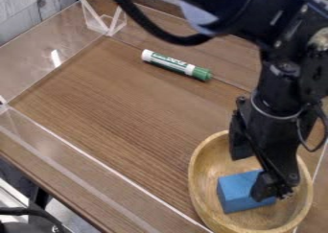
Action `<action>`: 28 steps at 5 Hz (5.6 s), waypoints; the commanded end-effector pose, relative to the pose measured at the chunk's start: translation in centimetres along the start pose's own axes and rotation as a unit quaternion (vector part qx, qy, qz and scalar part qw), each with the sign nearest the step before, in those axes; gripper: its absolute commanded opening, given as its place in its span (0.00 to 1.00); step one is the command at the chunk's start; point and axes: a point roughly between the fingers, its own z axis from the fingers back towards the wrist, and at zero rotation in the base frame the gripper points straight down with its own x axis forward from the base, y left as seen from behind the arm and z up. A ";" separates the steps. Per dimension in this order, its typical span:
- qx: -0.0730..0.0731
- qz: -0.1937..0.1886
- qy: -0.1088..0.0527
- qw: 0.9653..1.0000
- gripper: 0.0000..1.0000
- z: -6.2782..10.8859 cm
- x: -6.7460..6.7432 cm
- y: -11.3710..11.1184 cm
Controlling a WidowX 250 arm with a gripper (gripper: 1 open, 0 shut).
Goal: Remove the blue block from inside the brown bowl and put it on the table
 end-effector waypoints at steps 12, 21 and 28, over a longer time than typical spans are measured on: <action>0.032 0.021 -0.020 0.999 0.00 1.4 0.1 1.6; 0.117 0.216 -0.011 0.969 0.00 8.9 -3.7 10.7; 0.132 0.292 -0.009 0.947 0.00 1.9 -4.9 12.5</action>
